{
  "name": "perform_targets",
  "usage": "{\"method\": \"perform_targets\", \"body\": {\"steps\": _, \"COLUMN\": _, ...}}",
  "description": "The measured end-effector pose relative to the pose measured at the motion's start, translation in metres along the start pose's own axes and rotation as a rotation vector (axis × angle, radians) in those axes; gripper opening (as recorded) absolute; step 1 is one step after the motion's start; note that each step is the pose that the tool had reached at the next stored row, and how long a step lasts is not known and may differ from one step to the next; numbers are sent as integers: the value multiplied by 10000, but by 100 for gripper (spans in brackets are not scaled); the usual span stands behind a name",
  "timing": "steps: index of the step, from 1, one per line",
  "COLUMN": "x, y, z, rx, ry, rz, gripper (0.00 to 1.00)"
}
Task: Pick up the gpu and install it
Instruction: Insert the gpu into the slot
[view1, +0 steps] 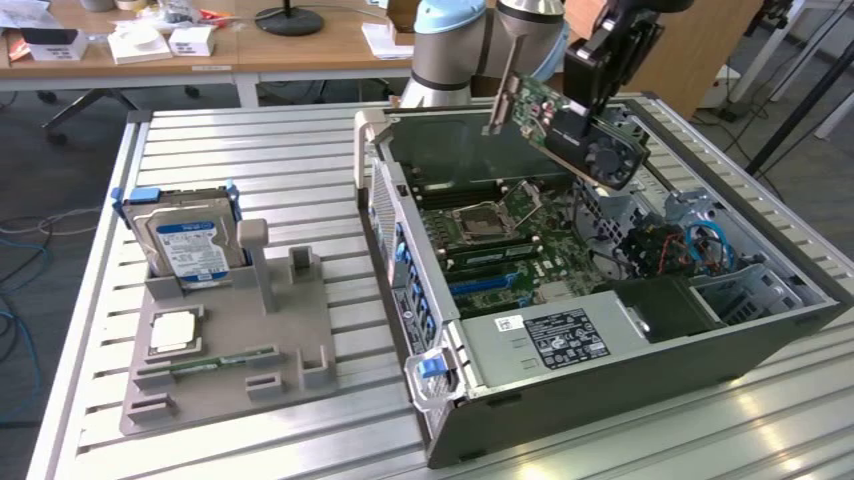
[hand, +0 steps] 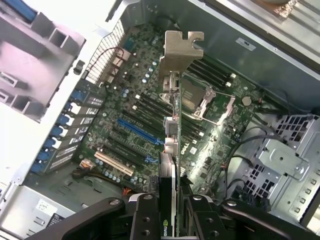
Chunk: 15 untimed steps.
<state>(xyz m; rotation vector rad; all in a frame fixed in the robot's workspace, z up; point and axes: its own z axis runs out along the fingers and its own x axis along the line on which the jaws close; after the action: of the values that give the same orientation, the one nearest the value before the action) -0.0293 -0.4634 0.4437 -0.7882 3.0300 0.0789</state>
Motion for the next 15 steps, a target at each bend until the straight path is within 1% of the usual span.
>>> {"method": "perform_targets", "body": {"steps": 10, "x": 0, "y": 0, "z": 2, "rx": -25, "ry": 52, "rz": -1115, "gripper": 26}}
{"method": "perform_targets", "body": {"steps": 15, "x": 0, "y": 0, "z": 3, "rx": -39, "ry": 82, "rz": -1762, "gripper": 26}}
